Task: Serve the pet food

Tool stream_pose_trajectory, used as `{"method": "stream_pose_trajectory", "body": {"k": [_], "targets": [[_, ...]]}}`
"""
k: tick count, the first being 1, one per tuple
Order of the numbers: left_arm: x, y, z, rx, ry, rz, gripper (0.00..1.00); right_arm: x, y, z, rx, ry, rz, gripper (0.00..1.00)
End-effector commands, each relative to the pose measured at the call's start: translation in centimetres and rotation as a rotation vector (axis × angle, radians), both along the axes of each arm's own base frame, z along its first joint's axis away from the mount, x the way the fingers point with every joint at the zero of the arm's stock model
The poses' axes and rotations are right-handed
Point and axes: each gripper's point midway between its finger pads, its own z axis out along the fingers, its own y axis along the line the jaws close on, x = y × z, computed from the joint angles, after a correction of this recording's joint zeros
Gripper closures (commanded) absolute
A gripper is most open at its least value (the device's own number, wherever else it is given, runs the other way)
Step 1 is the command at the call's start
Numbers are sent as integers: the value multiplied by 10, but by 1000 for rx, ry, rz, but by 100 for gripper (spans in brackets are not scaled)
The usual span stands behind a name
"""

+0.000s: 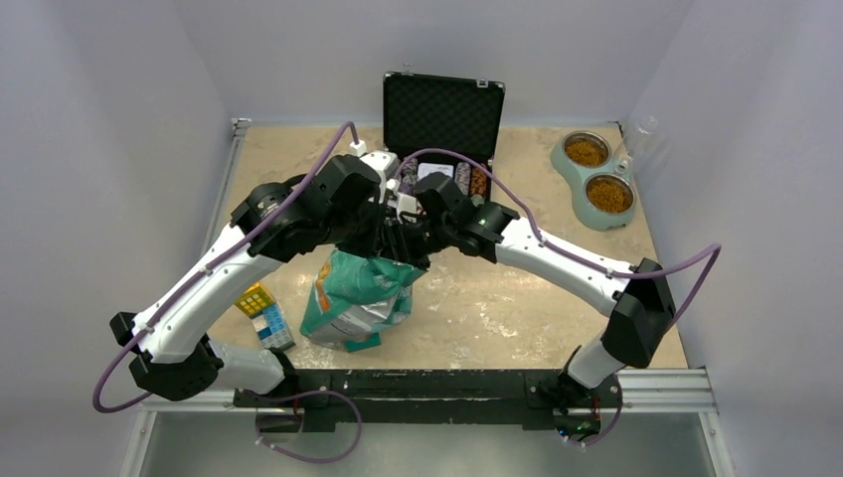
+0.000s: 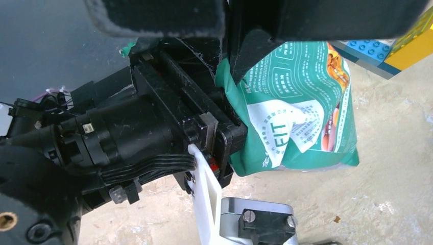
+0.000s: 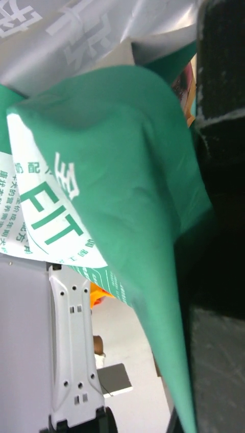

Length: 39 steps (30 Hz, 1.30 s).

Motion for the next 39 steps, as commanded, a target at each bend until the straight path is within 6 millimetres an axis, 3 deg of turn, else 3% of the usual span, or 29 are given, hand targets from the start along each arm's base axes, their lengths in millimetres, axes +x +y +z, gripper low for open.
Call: {"method": "stream_pose_trajectory", "body": {"k": [1, 6, 14, 21, 32, 39], "targets": [[-7, -45, 63, -296, -129, -117, 100, -2, 22, 40, 303, -93, 94, 100], [-1, -30, 74, -290, -202, -76, 100, -3, -6, 52, 397, -77, 95, 100], [6, -20, 89, -295, -280, -48, 100, -7, -44, 44, 453, -48, 22, 100], [15, -16, 100, -245, -335, -49, 100, -3, -63, 33, 460, -8, -75, 100], [36, -13, 129, -190, -438, -36, 100, 24, -82, 51, 500, 4, -180, 100], [39, -1, 124, -144, -461, -19, 100, 32, -101, 55, 470, -16, -240, 100]]}}
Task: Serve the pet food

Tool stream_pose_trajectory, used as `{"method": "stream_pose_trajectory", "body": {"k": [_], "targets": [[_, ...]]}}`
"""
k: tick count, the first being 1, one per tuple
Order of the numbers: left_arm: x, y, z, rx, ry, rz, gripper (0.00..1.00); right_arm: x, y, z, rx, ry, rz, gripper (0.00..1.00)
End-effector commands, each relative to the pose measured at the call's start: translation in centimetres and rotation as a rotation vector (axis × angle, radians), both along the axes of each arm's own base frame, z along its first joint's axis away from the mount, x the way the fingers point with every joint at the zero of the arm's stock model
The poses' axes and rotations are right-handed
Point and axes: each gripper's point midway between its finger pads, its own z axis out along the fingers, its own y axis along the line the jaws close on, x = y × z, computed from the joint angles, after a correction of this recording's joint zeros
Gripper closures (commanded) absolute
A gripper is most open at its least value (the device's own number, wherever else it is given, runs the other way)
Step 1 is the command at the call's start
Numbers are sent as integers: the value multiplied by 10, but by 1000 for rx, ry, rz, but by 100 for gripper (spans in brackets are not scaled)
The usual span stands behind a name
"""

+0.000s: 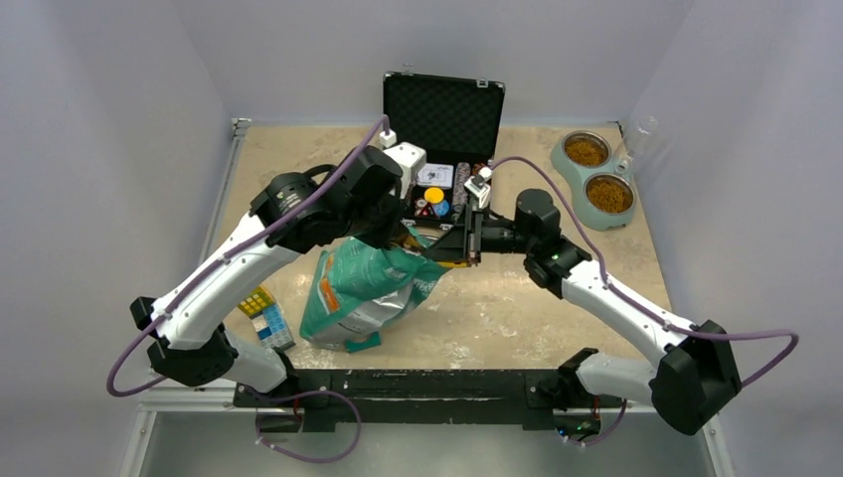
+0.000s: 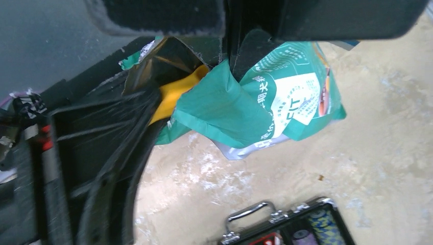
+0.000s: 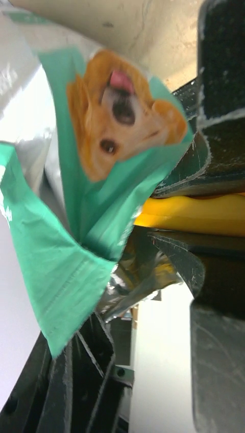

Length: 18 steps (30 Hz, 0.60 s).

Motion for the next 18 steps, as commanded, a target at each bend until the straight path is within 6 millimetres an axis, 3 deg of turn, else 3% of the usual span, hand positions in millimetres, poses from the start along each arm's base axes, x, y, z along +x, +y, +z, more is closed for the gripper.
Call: {"method": "stream_pose_trajectory", "body": {"k": [1, 18], "targets": [[22, 25, 109, -249, -339, 87, 100, 9, -18, 13, -5, -49, -47, 100], [9, 20, 85, -239, -284, 10, 100, -2, -62, 33, -35, -44, -140, 100]]}}
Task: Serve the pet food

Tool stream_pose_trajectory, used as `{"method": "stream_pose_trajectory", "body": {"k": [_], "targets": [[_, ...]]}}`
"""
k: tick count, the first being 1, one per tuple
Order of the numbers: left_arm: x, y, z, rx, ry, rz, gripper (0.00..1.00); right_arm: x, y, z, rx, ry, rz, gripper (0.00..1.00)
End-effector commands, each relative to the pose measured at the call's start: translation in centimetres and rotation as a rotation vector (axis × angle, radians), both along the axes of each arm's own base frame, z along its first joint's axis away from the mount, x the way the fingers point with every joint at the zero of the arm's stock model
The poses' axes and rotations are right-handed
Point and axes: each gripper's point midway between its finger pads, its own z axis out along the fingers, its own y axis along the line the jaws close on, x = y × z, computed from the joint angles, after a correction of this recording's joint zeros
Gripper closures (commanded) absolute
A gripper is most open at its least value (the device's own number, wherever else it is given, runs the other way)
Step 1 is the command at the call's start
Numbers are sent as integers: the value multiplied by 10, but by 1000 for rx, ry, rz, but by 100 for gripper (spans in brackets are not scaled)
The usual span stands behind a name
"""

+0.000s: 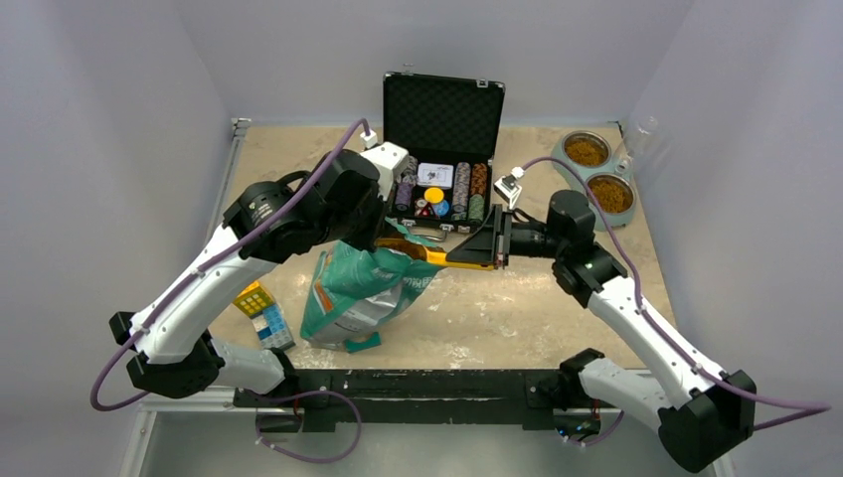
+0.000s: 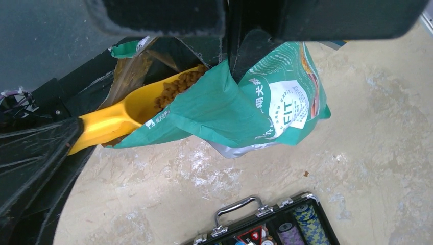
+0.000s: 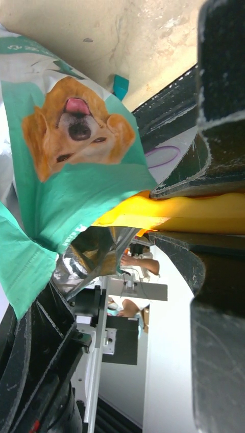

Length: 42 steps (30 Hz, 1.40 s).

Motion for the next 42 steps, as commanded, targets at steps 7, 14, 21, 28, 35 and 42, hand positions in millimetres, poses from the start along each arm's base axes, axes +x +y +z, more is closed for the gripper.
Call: {"method": "stream_pose_trajectory", "body": {"k": [7, 14, 21, 28, 35, 42], "targets": [[11, -13, 67, -225, -197, -21, 100, -12, -25, 16, -25, -8, -74, 100], [11, -15, 64, -214, -193, -41, 100, -23, -32, 24, 8, 57, -71, 100], [9, -13, 61, -210, -197, -53, 100, -33, -37, 24, 42, 145, -78, 100], [10, -8, 61, -208, -216, -36, 100, -43, -45, 19, 46, 214, -92, 100], [17, 7, 59, -188, -238, 58, 100, -48, -49, 7, 65, 343, -132, 100], [20, 18, 59, -175, -267, 103, 100, -48, -54, 8, 97, 395, -167, 100]]}}
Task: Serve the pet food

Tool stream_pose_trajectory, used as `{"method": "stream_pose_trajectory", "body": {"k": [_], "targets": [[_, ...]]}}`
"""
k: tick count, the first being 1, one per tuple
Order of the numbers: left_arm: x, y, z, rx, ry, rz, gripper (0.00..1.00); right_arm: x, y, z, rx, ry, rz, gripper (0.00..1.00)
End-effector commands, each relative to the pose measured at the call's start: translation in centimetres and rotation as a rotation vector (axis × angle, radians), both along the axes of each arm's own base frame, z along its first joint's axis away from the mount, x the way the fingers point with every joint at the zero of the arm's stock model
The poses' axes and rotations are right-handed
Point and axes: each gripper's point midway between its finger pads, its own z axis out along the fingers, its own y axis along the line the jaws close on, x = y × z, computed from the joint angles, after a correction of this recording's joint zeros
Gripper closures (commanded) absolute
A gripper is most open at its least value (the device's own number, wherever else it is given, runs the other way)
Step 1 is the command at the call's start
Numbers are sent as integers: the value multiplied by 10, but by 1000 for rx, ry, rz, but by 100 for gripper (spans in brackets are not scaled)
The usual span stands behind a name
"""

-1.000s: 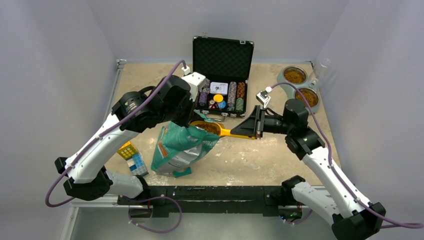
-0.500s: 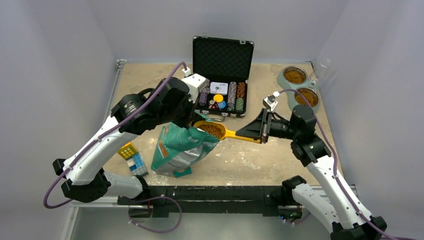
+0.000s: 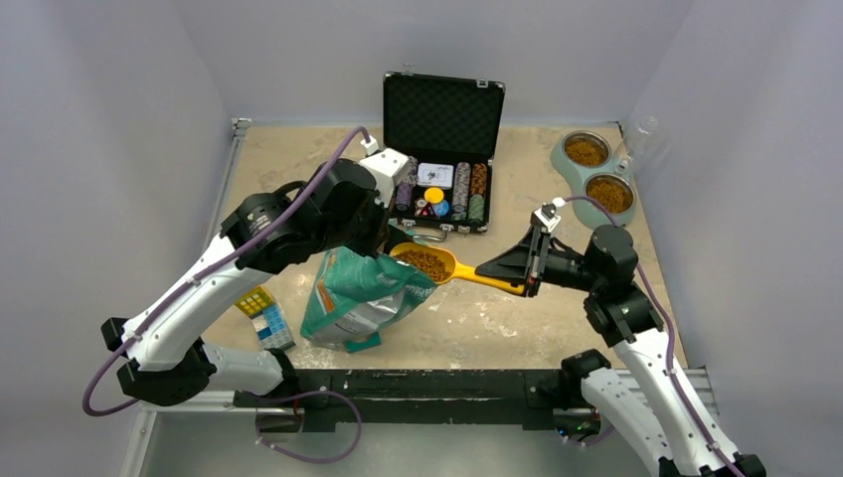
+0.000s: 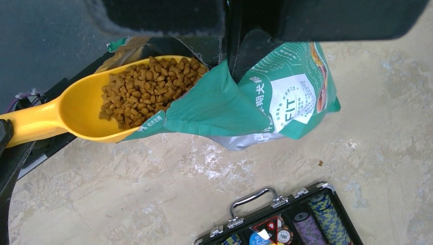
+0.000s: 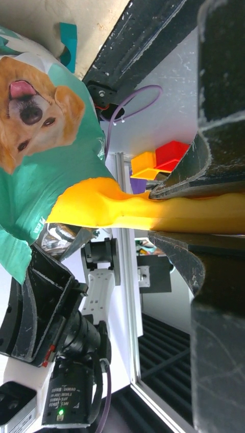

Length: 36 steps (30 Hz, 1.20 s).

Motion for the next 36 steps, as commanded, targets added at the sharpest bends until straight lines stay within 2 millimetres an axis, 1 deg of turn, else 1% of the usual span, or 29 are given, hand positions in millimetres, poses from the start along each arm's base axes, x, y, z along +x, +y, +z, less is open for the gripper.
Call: {"method": "stream_pose_trajectory", "body": {"k": [1, 5, 10, 15, 20, 26, 32, 36], "targets": [[23, 25, 61, -134, -240, 138, 100, -5, -5, -8, 10, 105, -10, 100], [19, 30, 54, -115, -245, 116, 100, -2, -8, -5, 6, 96, -22, 100], [14, 32, 53, -111, -261, 77, 100, 0, -6, -1, -1, 85, 0, 100], [21, 42, 54, -70, -296, 119, 100, -7, -7, -2, -17, 90, 21, 100], [29, 61, 56, -14, -337, 210, 100, -11, -9, 0, -6, 88, 16, 100], [29, 65, 59, -27, -346, 238, 100, -13, -10, 8, -6, 67, 1, 100], [29, 64, 65, -52, -351, 245, 100, -14, -11, 4, -14, 72, 3, 100], [32, 67, 69, -54, -364, 269, 100, -16, -11, 6, -10, 65, 11, 100]]}}
